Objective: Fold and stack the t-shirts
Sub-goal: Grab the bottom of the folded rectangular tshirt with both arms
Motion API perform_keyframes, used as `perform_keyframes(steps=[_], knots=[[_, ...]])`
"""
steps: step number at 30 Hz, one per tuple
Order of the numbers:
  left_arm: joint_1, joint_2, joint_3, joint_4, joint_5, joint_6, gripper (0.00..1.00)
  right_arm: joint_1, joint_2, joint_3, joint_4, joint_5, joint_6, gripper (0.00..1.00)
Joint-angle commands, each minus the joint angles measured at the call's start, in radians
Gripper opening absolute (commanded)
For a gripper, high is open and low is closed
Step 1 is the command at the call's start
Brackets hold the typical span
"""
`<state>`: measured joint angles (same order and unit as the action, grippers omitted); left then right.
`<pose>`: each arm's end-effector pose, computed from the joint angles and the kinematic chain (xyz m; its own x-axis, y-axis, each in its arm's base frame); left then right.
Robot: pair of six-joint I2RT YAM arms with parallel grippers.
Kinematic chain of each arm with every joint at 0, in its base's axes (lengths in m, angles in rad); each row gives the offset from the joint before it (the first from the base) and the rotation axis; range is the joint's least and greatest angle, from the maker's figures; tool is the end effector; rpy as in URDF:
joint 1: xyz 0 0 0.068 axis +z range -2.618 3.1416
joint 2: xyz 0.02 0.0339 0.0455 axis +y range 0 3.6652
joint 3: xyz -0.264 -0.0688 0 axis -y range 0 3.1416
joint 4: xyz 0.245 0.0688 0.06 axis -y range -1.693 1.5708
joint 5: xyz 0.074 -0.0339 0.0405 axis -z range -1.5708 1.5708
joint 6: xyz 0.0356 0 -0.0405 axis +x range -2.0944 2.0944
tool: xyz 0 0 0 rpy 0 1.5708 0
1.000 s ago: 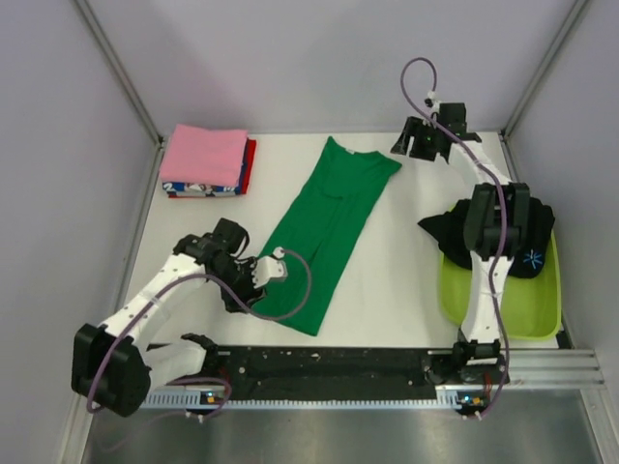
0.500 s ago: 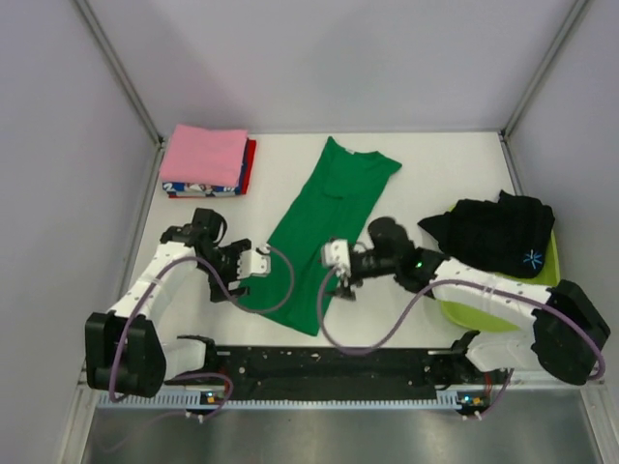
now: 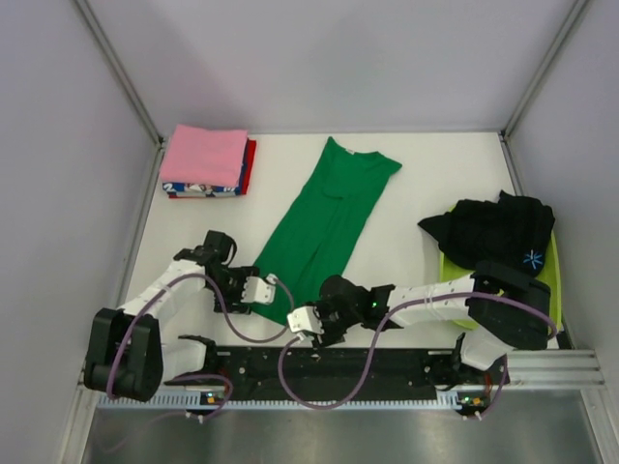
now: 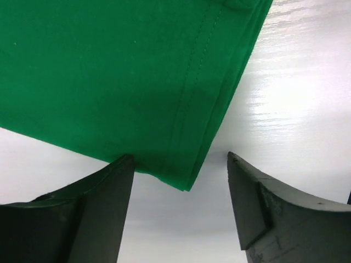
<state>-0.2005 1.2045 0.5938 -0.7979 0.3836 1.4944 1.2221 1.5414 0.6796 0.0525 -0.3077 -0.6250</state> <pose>0.1716 -0.0485 0.1630 0.1694 0.9091 -0.3806 0.9829 -0.1275 0.1328 0.0896 0.2779 0.1524 0.3653 -0.6273 -0.6878 -0.9290 -0.2932 -0.2259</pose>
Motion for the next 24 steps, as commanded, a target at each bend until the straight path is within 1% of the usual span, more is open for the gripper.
perform_keyframes(steps=[1,3,4,6,8,9,10,13,15,17,20,24], knots=[[-0.031,0.024,-0.035,0.075,-0.034,-0.002,0.65,0.022,0.049,0.034,0.061,0.055,0.034,0.56],[-0.057,0.032,-0.046,0.08,-0.048,-0.017,0.58,0.033,0.077,0.037,0.07,0.074,0.047,0.54],[-0.068,0.033,-0.054,0.085,-0.055,-0.025,0.54,0.031,0.086,0.04,0.075,0.087,0.063,0.51],[-0.094,0.036,-0.068,0.097,-0.071,-0.045,0.45,0.031,0.1,0.043,0.09,0.11,0.099,0.37],[-0.122,0.041,-0.075,0.095,-0.078,-0.072,0.33,0.033,0.1,0.043,0.095,0.111,0.128,0.17],[-0.135,0.041,-0.071,0.082,-0.08,-0.086,0.22,0.031,0.095,0.044,0.092,0.113,0.137,0.1],[-0.148,0.033,-0.065,0.069,-0.075,-0.104,0.0,0.031,0.083,0.043,0.077,0.113,0.146,0.01],[-0.162,-0.008,-0.016,-0.001,-0.023,-0.152,0.0,0.031,0.024,0.025,0.046,0.124,0.201,0.0],[-0.162,-0.026,0.052,-0.02,0.014,-0.202,0.0,0.011,-0.035,0.003,0.044,0.117,0.263,0.0],[-0.163,-0.014,0.13,-0.021,0.02,-0.27,0.0,-0.038,-0.094,-0.002,0.043,0.116,0.35,0.0],[-0.163,0.041,0.253,-0.02,0.026,-0.361,0.0,-0.153,-0.145,0.012,0.029,0.108,0.451,0.0],[-0.163,0.157,0.429,-0.029,0.035,-0.463,0.0,-0.277,-0.187,0.037,-0.005,0.096,0.461,0.0]])
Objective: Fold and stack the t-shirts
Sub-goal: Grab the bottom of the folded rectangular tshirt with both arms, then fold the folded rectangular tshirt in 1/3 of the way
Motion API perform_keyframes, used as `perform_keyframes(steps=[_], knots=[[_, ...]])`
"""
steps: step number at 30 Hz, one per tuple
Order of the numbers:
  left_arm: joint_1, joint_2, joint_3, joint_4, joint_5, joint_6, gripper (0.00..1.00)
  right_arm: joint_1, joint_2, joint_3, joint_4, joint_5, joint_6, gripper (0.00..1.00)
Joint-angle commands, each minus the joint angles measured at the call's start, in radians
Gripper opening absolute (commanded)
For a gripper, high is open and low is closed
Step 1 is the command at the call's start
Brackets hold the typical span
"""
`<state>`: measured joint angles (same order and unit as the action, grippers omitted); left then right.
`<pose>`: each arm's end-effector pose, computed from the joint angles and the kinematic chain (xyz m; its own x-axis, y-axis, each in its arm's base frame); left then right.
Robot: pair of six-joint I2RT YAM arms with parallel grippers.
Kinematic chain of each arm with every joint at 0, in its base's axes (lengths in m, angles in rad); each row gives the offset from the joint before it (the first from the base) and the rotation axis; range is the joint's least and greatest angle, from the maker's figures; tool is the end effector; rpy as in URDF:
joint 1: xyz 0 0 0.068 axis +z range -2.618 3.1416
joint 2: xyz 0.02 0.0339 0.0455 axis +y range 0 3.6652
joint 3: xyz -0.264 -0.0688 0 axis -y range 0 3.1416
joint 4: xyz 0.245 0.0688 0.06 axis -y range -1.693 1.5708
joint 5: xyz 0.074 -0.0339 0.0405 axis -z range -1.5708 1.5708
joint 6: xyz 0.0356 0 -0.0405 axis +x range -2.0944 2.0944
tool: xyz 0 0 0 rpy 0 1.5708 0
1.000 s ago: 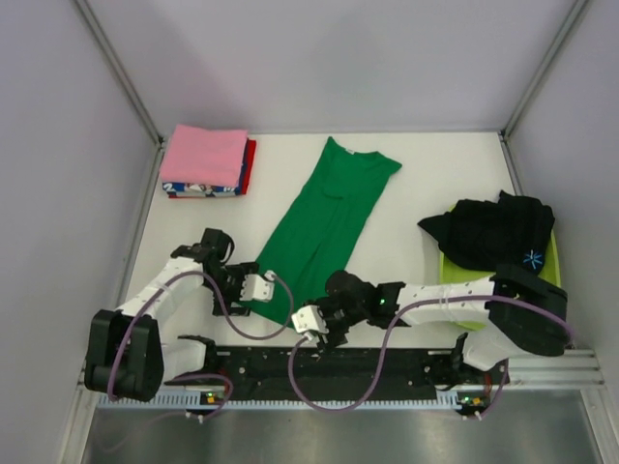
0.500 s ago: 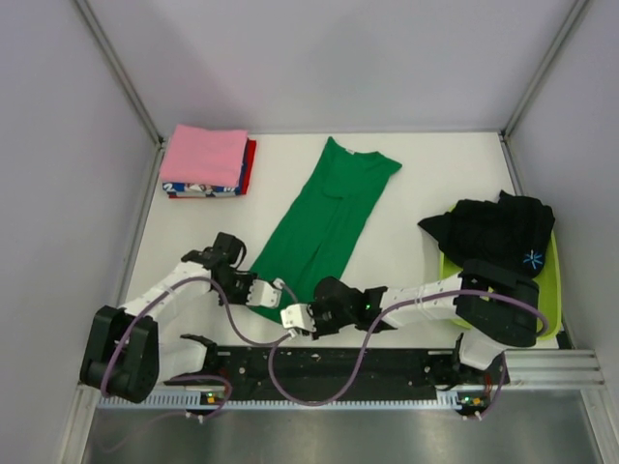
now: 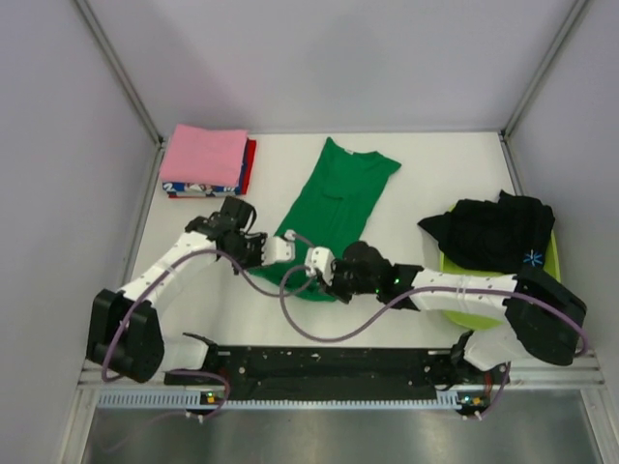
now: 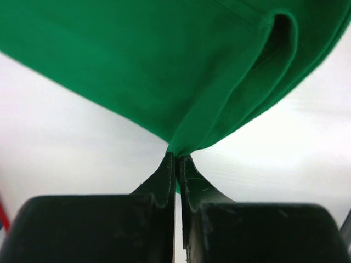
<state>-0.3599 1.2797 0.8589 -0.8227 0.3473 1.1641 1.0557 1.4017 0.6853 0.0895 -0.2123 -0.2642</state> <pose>0.2081 -0.0913 0.2193 0.0476 0.9048 -0.4232 0.9855 0.0266 0.1678 0.1353 0.2542 0.1943 -0.0349 -0.5798 -0.8140 -0.9778 0.1882 -0.0922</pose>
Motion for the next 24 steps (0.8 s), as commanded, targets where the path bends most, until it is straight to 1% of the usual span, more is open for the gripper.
perform_keyframes(steps=[1,6,9,13,16,20,24], knots=[[-0.004,0.119,0.219,0.0,0.067,-0.156,0.0,-0.152,-0.053,0.036,-0.046,-0.001,0.095,0.0],[-0.005,0.32,0.472,0.042,0.027,-0.251,0.0,-0.353,-0.018,0.088,-0.045,-0.024,0.069,0.0],[-0.007,0.449,0.625,0.036,0.013,-0.274,0.0,-0.425,0.043,0.134,-0.043,-0.016,0.033,0.0],[-0.024,0.602,0.782,0.023,-0.019,-0.293,0.0,-0.505,0.138,0.207,-0.016,-0.016,0.003,0.0],[-0.031,0.693,0.877,0.045,-0.042,-0.305,0.0,-0.533,0.206,0.264,0.006,-0.006,-0.03,0.0],[-0.034,0.796,0.995,0.054,-0.062,-0.326,0.0,-0.549,0.269,0.333,-0.025,0.022,-0.095,0.0],[-0.04,0.857,1.051,0.057,-0.09,-0.327,0.0,-0.557,0.313,0.375,-0.053,0.036,-0.132,0.0]])
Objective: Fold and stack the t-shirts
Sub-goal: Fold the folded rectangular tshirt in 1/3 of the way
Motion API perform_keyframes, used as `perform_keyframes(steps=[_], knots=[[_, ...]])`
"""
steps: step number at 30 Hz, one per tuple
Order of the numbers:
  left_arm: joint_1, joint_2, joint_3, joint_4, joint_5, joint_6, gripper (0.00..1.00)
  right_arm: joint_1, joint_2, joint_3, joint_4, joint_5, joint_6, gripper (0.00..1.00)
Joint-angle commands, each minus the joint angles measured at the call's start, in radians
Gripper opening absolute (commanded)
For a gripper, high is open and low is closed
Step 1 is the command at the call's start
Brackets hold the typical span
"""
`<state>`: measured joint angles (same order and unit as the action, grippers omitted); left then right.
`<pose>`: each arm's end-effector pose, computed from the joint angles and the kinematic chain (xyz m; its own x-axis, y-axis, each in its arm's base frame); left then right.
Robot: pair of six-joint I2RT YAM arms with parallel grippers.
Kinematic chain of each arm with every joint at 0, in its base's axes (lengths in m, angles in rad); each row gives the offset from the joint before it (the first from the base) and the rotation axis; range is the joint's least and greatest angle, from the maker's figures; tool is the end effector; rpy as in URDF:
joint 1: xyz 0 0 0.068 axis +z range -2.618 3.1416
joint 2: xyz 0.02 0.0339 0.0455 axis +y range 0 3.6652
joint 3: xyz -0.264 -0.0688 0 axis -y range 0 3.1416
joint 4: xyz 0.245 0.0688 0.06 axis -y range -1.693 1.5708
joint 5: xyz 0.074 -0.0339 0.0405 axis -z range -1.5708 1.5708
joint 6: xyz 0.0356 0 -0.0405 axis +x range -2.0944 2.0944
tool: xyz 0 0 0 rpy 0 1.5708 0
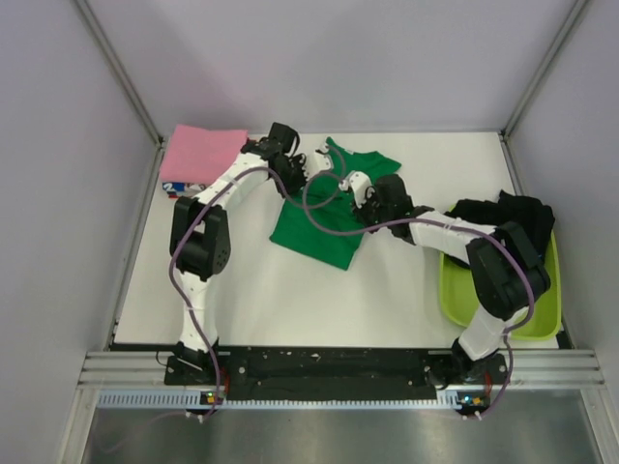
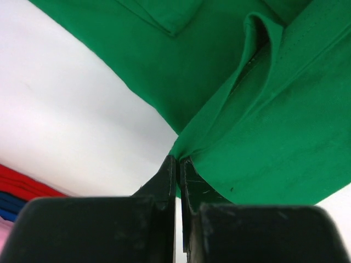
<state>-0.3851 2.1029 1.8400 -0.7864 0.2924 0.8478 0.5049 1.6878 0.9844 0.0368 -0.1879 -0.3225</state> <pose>0.4224 -0.1823 0.2415 -0.1622 0.8405 -0.5170 0.9286 0.3072 0.2082 0.3137 0.1810 0.1956 -0.3219 -0.5337 -0.7820 -0.7441 0.6533 -0.1395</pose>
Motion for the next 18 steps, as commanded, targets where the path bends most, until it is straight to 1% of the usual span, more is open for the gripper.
perform_keyframes(steps=[1,4,7,8,9,11,12,13,16,18], knots=[[-0.018,0.043,0.073,0.022,-0.041,-0.004,0.0,-0.005,0.039,0.091,-0.015,0.011,-0.079,0.0],[-0.032,0.062,0.07,0.033,-0.068,0.002,0.0,-0.005,0.069,0.122,-0.064,0.028,-0.085,0.0],[-0.047,0.083,0.071,0.056,-0.126,-0.01,0.0,-0.005,0.092,0.138,-0.064,0.057,-0.085,0.0],[-0.054,0.088,0.073,0.071,-0.145,-0.016,0.0,-0.006,0.099,0.149,-0.063,0.067,-0.086,0.01],[-0.057,0.094,0.077,0.088,-0.163,-0.021,0.0,-0.006,0.111,0.16,-0.055,0.082,-0.086,0.06],[-0.06,0.108,0.106,0.12,-0.188,-0.047,0.12,-0.006,0.136,0.184,-0.045,0.14,-0.093,0.12],[-0.061,0.117,0.122,0.136,-0.197,-0.061,0.16,-0.005,0.15,0.198,-0.017,0.175,-0.099,0.17],[-0.06,0.13,0.142,0.151,-0.211,-0.09,0.22,-0.008,0.167,0.21,0.0,0.23,-0.107,0.2],[-0.06,0.169,0.192,0.196,-0.274,-0.151,0.34,-0.026,0.213,0.259,0.018,0.324,-0.124,0.25],[-0.058,0.186,0.225,0.203,-0.338,-0.18,0.4,-0.043,0.228,0.287,0.012,0.352,-0.121,0.31]])
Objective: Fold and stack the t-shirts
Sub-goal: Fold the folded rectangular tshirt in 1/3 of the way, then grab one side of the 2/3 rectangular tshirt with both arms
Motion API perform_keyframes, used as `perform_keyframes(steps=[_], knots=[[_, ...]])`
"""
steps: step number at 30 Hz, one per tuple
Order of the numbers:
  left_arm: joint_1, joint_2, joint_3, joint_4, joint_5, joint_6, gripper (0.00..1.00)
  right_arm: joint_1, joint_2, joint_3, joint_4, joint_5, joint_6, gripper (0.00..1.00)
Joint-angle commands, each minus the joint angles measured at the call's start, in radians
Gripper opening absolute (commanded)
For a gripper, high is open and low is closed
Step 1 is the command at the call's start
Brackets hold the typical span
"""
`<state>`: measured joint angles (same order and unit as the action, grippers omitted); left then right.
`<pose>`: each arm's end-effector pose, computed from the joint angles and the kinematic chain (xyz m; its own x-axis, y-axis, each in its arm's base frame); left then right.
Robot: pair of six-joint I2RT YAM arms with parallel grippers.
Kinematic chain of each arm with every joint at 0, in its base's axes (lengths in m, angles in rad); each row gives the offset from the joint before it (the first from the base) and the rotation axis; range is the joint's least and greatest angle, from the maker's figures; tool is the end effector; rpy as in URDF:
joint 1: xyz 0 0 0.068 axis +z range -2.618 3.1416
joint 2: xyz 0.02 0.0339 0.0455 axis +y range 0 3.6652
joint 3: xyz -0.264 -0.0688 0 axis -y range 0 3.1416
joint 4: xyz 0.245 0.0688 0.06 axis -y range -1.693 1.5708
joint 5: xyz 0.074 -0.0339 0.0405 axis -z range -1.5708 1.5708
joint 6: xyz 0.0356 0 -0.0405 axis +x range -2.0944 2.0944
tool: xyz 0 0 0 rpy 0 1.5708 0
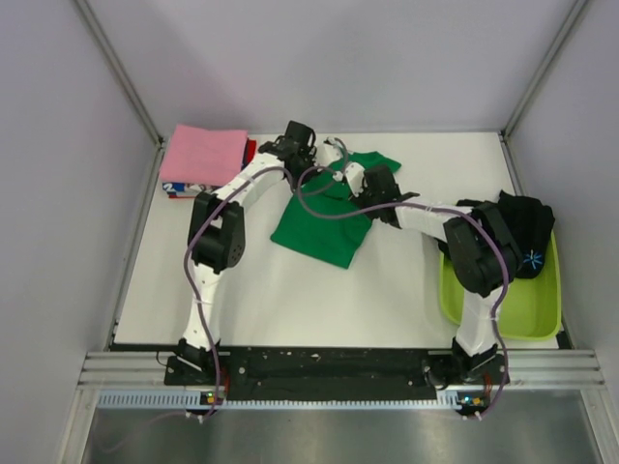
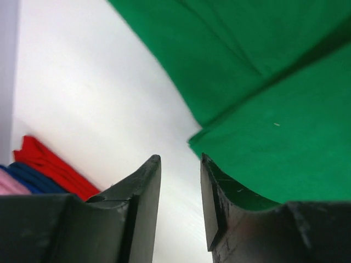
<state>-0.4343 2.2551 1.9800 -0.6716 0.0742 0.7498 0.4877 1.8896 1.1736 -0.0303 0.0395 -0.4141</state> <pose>0.4552 -0.2140 0.2204 -0.2260 0.8540 -0.4686 0.8375 0.4160 0.3542 0.3606 0.1897 0.1743 -0.3710 -0.6519 -0.6614 -0.6465 0.6925 -0.3200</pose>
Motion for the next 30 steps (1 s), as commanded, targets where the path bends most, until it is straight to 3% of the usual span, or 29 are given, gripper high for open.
perform_keyframes(steps=[1,4,7,10,13,17,25,28,30], knots=[[-0.009,0.037,0.095,0.086,-0.137,-0.09,0.43,-0.032,0.025,0.106,0.075,0.141,-0.028,0.33],[-0.004,-0.024,0.091,0.054,-0.116,-0.089,0.48,-0.038,-0.042,0.095,0.047,0.108,-0.014,0.38],[0.002,-0.165,-0.042,-0.003,0.078,-0.011,0.54,-0.025,-0.191,0.011,0.043,-0.065,-0.017,0.5],[0.003,-0.352,-0.289,-0.032,0.25,0.204,0.56,0.043,-0.329,-0.118,0.038,-0.173,-0.128,0.64],[0.002,-0.501,-0.542,-0.013,0.294,0.432,0.59,0.141,-0.429,-0.261,-0.002,-0.246,-0.265,0.68],[0.003,-0.542,-0.705,0.038,0.253,0.534,0.63,0.241,-0.445,-0.353,-0.013,-0.305,-0.307,0.67],[0.003,-0.402,-0.724,0.072,0.182,0.513,0.63,0.339,-0.276,-0.332,0.018,-0.115,-0.315,0.62],[0.002,-0.371,-0.724,0.064,0.176,0.5,0.6,0.342,-0.242,-0.31,-0.025,-0.095,-0.316,0.54],[0.002,-0.367,-0.73,0.055,0.173,0.502,0.58,0.342,-0.235,-0.31,-0.043,-0.086,-0.316,0.41]])
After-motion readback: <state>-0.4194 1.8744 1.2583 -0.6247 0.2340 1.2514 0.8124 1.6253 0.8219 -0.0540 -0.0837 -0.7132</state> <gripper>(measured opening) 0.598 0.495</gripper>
